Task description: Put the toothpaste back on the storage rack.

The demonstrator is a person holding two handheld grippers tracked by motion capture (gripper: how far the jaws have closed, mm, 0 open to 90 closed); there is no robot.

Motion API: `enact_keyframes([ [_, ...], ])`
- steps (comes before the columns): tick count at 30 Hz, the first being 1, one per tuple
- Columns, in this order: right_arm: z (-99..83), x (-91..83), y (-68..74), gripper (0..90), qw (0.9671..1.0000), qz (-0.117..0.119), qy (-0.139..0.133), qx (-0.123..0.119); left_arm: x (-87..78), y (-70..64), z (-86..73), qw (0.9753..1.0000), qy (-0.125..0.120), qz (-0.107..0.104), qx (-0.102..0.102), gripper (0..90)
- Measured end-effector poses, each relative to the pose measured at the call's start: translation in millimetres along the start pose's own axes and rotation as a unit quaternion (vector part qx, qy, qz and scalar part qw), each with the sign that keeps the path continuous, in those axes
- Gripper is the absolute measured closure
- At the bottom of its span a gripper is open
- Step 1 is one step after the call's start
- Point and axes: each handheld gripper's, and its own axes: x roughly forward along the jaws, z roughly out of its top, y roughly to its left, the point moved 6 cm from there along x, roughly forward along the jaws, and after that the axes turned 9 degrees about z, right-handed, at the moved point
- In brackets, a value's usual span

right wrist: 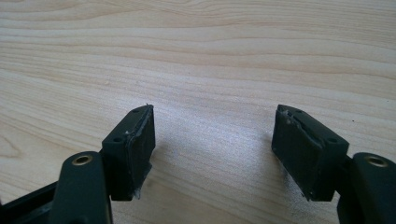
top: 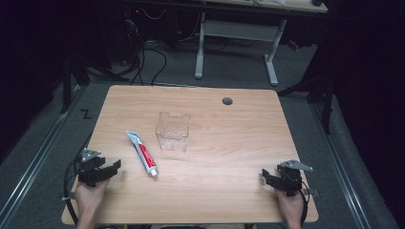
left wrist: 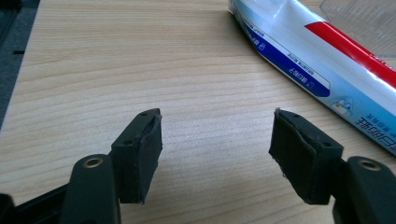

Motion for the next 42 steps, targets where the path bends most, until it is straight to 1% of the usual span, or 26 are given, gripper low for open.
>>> enact_keyframes([
  [3,0.0,0.0,0.1,30.2,1.0,0.0,0.0,0.001,-4.1,-2.1,1.0,1.0,-0.002,0.001,0.0,35.1],
  [5,-0.1,-0.1,0.3,30.1,1.0,0.001,0.0,0.004,-9.3,-6.2,2.2,1.0,-0.002,0.001,0.01,35.5],
  [7,-0.1,-0.1,0.2,30.1,1.0,0.001,0.0,0.004,-10.7,-7.7,2.5,0.9999,-0.002,0.001,0.013,35.5],
  [11,-0.1,-0.2,0.2,30.1,1.0,0.001,0.0,0.004,-15.8,-13.7,2.5,0.9998,0.01,0.005,0.017,38.7],
  [15,-0.2,-0.4,0.0,30.1,1.0,0.001,0.001,0.005,-19.4,-22.0,5.6,0.9996,0.019,-0.002,0.023,39.1],
  [20,-0.2,-0.4,0.0,30.1,1.0,0.001,0.0,0.006,-20.7,-33.1,14.6,0.9989,0.029,-0.012,0.034,35.5],
  [23,-0.1,-0.4,-0.2,30.2,1.0,0.002,-0.001,0.006,-18.9,-39.8,21.9,0.9983,0.038,-0.014,0.042,32.5],
  [28,0.0,-0.5,-1.0,30.1,1.0,0.002,-0.002,0.007,-10.8,-50.3,30.8,0.9975,0.053,-0.015,0.045,30.7],
  [30,-0.2,-0.8,-1.2,30.1,0.9999,0.002,-0.002,0.01,-6.1,-54.8,35.2,0.9972,0.058,-0.019,0.043,29.8],
  [31,-0.2,-0.8,-1.2,30.1,0.9999,0.002,-0.001,0.01,-6.1,-54.8,35.2,0.9972,0.058,-0.019,0.043,29.4],
  [34,-0.2,-0.8,-1.1,30.1,0.9999,0.002,-0.001,0.01,-2.1,-59.8,42.7,0.9968,0.06,-0.024,0.047,28.4],
  [37,-0.2,-0.9,-1.2,30.1,0.9999,0.001,-0.001,0.01,3.9,-64.8,48.2,0.9945,0.077,-0.016,0.07,25.5],
  [39,0.0,-0.8,-1.5,30.0,0.9999,0.002,-0.004,0.012,6.6,-66.6,52.1,0.9941,0.081,-0.02,0.069,24.9],
  [42,0.0,-0.8,-1.5,29.9,0.9999,0.002,-0.004,0.014,10.9,-67.4,58.6,0.9941,0.088,-0.02,0.06,24.4],
])
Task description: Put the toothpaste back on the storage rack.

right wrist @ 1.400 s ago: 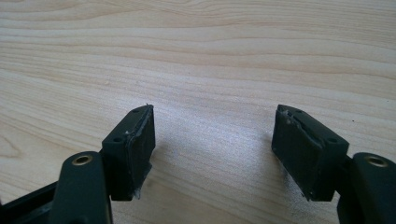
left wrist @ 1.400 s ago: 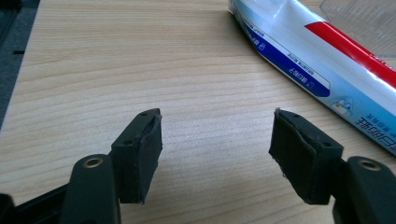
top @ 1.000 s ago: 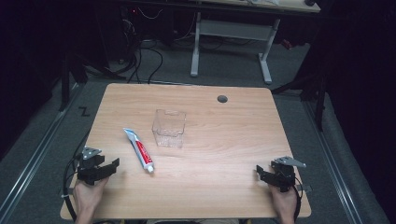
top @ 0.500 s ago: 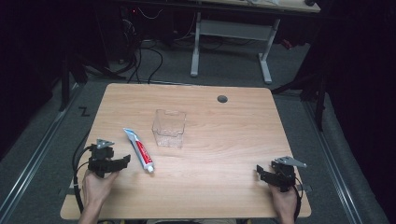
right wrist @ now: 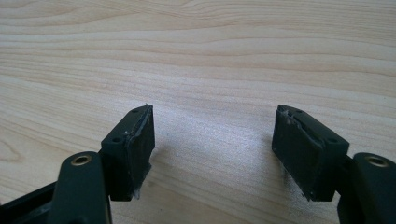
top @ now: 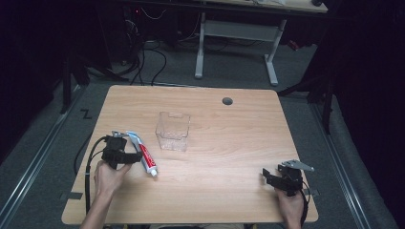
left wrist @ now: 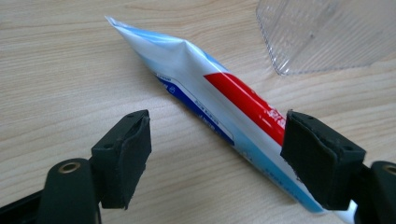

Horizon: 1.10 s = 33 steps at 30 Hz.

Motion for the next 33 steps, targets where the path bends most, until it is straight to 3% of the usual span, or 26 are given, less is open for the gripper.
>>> enact_keyframes([
  [7,0.1,0.0,-0.3,29.9,1.0,0.001,-0.001,0.001,7.0,-1.3,9.8,0.9997,0.01,0.022,0.003,24.3],
  [19,0.3,0.3,-0.4,30.3,1.0,0.0,0.0,0.0,25.2,-6.7,25.1,0.9993,0.025,0.026,-0.012,24.9],
  [26,0.8,0.5,-1.4,30.5,1.0,0.0,0.0,0.0,39.2,-6.9,23.5,0.9983,0.043,0.035,-0.016,26.5],
  [33,0.8,0.5,-1.5,30.3,1.0,0.0,0.0,0.001,48.2,-10.0,20.9,0.9974,0.063,0.03,-0.02,27.7],
])
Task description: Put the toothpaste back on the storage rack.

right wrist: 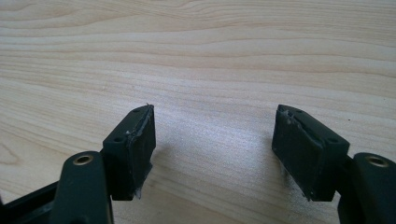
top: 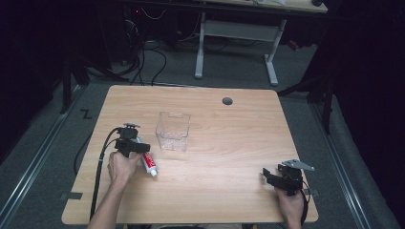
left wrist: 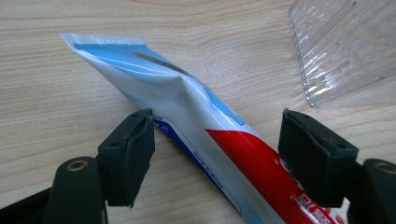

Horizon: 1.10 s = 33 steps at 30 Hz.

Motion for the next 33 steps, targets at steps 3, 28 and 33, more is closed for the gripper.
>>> enact_keyframes([
  [3,0.0,0.0,0.0,30.2,1.0,0.0,0.0,0.0,2.2,0.4,0.3,1.0,0.001,0.002,-0.002,28.7],
  [28,0.0,-0.2,-0.1,29.8,1.0,0.001,0.0,0.001,13.6,4.5,0.6,0.9999,0.009,0.011,-0.003,45.3],
  [33,0.0,-0.1,-0.2,29.7,1.0,0.0,0.0,0.0,14.1,6.6,1.0,0.9999,0.011,0.007,-0.005,49.6],
])
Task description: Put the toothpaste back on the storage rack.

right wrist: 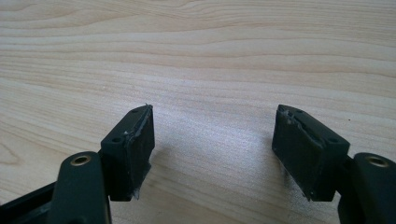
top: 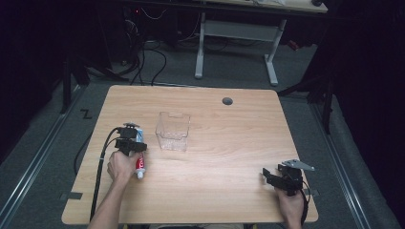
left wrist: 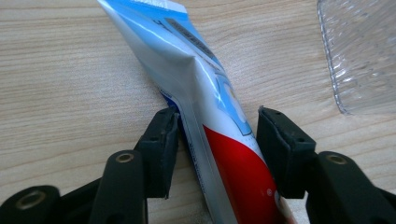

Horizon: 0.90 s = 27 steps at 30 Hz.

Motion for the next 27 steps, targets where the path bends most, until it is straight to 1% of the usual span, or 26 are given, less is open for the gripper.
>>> enact_keyframes([
  [2,-0.1,0.0,0.1,29.8,1.0,0.0,0.0,0.001,0.0,0.2,0.0,1.0,0.001,-0.001,-0.001,50.5],
  [12,-0.1,-0.1,0.2,29.6,1.0,0.001,0.001,0.001,-0.2,3.7,-0.5,1.0,0.003,0.0,0.001,61.1],
  [15,-0.1,-0.1,0.0,29.6,1.0,0.001,0.0,0.001,-0.3,4.3,-0.3,1.0,0.004,-0.001,-0.001,61.9],
  [16,-0.1,-0.2,0.0,29.6,1.0,0.002,0.0,0.002,0.2,4.7,0.1,1.0,0.002,-0.004,-0.004,62.2],
  [17,-0.1,-0.2,0.0,29.6,1.0,0.002,0.0,0.002,-0.2,5.3,0.0,0.9999,0.005,-0.008,-0.004,63.0],
  [20,-0.1,-0.3,-0.1,29.6,1.0,0.003,0.0,0.002,-0.5,6.0,0.2,0.9999,0.005,-0.009,-0.004,64.9],
  [23,-0.1,-0.2,0.0,29.7,1.0,0.002,0.0,0.002,-2.2,6.2,0.3,0.9999,0.006,-0.015,-0.004,67.8],
  [27,-0.1,-0.1,0.1,29.9,1.0,0.001,0.0,0.001,-3.9,6.9,-0.5,0.9997,0.006,-0.022,0.003,69.4],
])
